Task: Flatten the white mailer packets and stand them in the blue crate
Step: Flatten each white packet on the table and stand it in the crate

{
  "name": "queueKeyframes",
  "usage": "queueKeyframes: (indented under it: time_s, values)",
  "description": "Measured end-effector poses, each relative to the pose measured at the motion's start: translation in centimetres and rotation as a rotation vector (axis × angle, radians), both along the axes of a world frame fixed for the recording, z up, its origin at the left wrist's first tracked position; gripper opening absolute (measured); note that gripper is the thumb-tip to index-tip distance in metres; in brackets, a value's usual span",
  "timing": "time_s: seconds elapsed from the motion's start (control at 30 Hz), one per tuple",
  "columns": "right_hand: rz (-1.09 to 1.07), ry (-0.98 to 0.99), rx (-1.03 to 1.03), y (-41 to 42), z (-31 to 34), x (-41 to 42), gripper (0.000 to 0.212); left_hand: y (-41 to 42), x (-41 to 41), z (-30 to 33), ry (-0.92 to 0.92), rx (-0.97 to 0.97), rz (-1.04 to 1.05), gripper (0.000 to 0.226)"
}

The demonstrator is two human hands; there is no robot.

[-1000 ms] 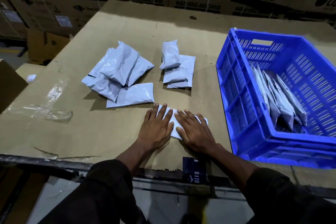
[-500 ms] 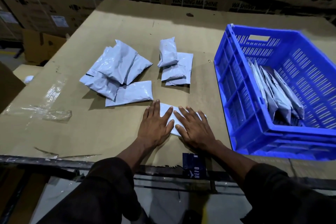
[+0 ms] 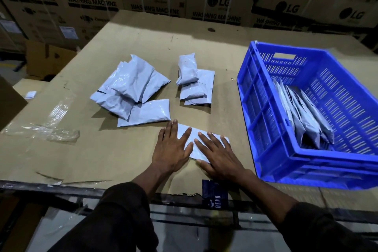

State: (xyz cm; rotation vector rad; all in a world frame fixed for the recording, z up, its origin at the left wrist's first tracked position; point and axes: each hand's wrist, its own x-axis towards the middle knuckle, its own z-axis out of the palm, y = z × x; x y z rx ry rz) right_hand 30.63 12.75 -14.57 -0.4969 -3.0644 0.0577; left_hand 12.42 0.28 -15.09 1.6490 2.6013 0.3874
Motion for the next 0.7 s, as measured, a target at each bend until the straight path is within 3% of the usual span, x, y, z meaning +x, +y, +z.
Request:
queueKeyframes:
  time_s: [0.27,0.4,0.6,0.7]
  values:
    - [-0.017,0.07,-0.084,0.2,1.5,-0.2,0.055,-1.3,0.3,0.2,0.047,0.152,-0.116,0.075]
    - [-0.008,0.187,-0.082,-0.4,1.1,-0.3,0.049,-1.2,-0.1,-0.1,0.062,0.172,-0.124,0.063]
    - [0.293,0.159,0.201,-0.7,0.3,0.6,0.058,-1.5,-0.1,0.0,0.084,0.247,-0.028,0.053]
    - [0.415,0.248,0.261,-0.1,0.5,0.7,0.031,-1.3,0.1,0.4,0.095,0.303,-0.019,0.055]
